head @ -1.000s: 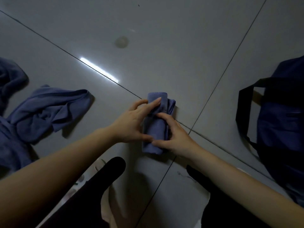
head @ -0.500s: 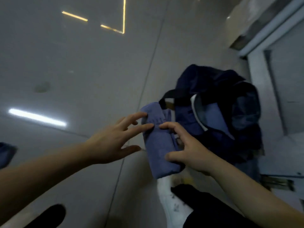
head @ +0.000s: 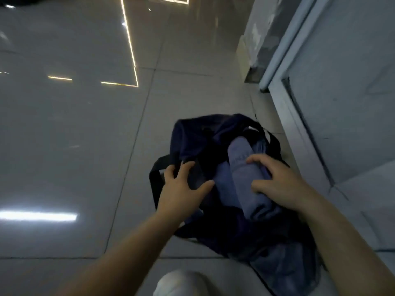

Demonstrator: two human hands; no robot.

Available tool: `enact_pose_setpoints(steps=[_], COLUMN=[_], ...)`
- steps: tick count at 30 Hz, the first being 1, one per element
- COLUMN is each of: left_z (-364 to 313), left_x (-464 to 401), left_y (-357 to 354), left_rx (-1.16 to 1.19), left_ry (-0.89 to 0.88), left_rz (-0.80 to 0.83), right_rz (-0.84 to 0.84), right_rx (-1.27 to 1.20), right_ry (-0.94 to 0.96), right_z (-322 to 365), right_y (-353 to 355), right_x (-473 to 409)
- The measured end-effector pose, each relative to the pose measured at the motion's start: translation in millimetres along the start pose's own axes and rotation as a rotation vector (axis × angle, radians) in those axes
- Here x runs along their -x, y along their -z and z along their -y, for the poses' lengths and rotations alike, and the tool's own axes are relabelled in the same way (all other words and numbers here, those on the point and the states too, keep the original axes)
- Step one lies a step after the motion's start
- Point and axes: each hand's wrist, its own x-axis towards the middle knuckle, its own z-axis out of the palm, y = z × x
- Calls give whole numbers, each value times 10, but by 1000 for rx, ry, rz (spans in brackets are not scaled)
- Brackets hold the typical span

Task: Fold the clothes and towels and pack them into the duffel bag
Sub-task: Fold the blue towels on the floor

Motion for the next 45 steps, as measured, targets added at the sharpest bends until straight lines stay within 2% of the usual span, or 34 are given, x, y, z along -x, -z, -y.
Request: enact_pose_setpoints(steps=[2,4,7,13,18,20,22,25,27,29,31,32,34,36,41,45], left_z=[106,284,407,398,395,399,427,443,404,308,189,149,100,94,210,441], left_x=[-7,15,-16,50,571,825,991,853,544,158,-118,-195,-275,-275,-316,-451], left_y=[-385,-697,-913,-979,-1158,-1244,-1261,-1089,-843,-586,-434,-397,-353,-265,205,376], left_rx=[172,228,117,-57,35,119,105,-122,-316,-557,-797,-914,-1147,-1224,-1045,-535], left_ry=[130,152,157,127,98,137,46,-273,-450,-553,-507,-451,-389,-391,-199,-19], left_rz=[2,-32,-58,-4,97,135,-40,-413,-458,-294,-19,70,154,136,-13,-7], right_rz=[-85,-144,-77,-114,-91,-81,-63,-41,-53,-82,-111,-137,-203,-258,-379,-364], right_rx=[120,212,412,396,441,413,412,494,508,486,500,511,539,589,728,802], right_ry=[54,116,146,78,19,12,26,69,97,137,178,187,175,179,276,271], right_z=[-96,-261,-535,-708,-874,-984,-1036,-964,-877,-760,-637,-587,-510,-457,-287,11], right_y=[-123,-321,-605,-733,-763,-775,-797,-785,-735,-659,-617,-608,-594,-593,-410,-207], right_x=[-119,-190,-218,-156,241,459,593,579,523,463,416,401,383,371,121,-246])
